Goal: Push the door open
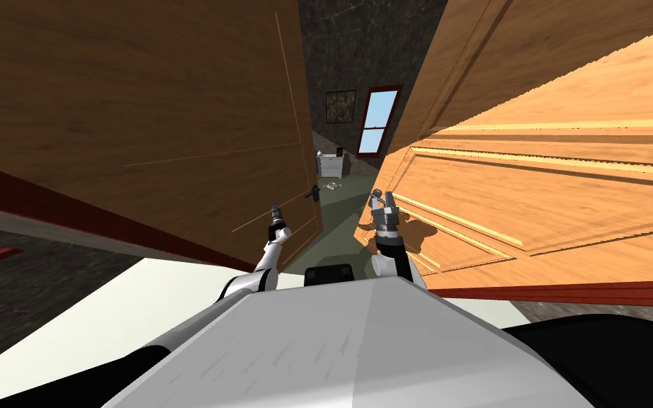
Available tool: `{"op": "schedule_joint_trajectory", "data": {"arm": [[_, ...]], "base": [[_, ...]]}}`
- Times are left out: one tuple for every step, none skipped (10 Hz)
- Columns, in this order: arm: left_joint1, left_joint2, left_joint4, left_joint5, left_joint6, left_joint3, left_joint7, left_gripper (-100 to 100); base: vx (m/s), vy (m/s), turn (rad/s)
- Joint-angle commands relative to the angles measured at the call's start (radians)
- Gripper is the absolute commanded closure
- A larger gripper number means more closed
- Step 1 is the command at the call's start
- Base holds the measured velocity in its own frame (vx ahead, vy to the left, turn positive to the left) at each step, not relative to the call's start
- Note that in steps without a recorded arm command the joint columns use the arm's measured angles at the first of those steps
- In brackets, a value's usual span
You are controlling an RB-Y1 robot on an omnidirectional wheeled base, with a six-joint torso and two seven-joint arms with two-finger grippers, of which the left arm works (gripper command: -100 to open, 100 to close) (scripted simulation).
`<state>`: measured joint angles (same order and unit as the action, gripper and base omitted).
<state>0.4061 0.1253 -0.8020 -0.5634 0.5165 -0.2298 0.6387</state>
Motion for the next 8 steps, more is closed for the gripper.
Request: {"op": "schedule_joint_trajectory", "data": {"arm": [[0.003, -0.005, -0.003, -0.005, 0.01, -0.028, 0.016, -100], [0.013, -0.006, 0.01, -0.009, 0.026, -0.05, 0.025, -100], [0.02, -0.007, 0.019, -0.012, 0.037, -0.064, 0.031, -100], [0.026, -0.009, 0.028, -0.015, 0.047, -0.079, 0.037, -100], [0.036, -0.011, 0.042, -0.019, 0.063, -0.101, 0.046, -100], [0.046, -0.013, 0.055, -0.023, 0.078, -0.123, 0.055, -100], [0.056, -0.017, 0.068, -0.027, 0.093, -0.144, 0.064, -100], [0.066, -0.021, 0.081, -0.03, 0.109, -0.165, 0.073, -100]], "base": [[-0.061, -0.008, -0.031], [-0.068, -0.016, -0.041], [-0.06, -0.024, -0.038], [-0.052, -0.022, -0.034], [-0.053, -0.03, -0.05], [-0.061, -0.035, -0.051], [-0.066, -0.049, -0.054], [-0.052, -0.057, -0.052]]}}
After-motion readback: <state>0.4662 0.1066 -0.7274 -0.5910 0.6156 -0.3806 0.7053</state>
